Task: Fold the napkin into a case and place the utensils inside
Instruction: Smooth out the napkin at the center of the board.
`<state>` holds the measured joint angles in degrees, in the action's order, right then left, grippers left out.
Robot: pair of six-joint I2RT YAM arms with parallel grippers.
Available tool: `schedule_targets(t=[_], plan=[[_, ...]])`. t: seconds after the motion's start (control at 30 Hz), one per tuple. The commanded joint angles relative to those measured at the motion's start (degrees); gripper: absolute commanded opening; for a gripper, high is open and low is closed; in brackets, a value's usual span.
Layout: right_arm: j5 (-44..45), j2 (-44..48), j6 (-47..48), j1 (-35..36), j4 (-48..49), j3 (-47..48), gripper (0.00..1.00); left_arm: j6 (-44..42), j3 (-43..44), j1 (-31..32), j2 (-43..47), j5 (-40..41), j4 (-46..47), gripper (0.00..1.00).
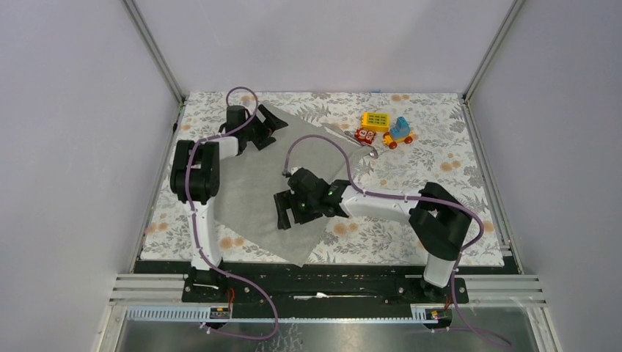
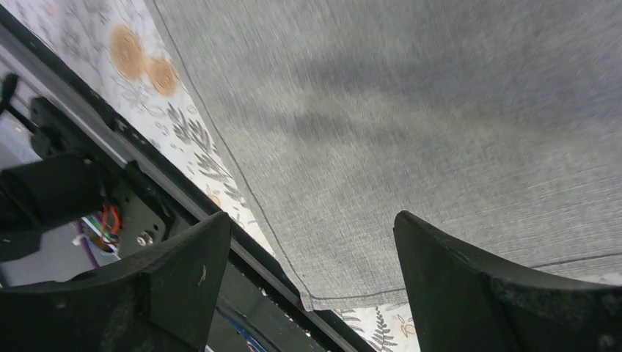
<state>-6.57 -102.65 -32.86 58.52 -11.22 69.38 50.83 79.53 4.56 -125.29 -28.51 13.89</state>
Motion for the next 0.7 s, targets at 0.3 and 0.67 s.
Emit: schedule_targets(t=[0.3,0.67], plan=[[5.2,-3.8,-1.0,1.4,4.1,-7.1,0.89,1.8,-8.3,-12.1,2.6,0.7,6.8,0.99],[10.3,-4.0,1.2,-3.2,1.1,-8.7,0.91,1.1,-3.9,-16.1,2.8,-3.2,1.5,0.99]])
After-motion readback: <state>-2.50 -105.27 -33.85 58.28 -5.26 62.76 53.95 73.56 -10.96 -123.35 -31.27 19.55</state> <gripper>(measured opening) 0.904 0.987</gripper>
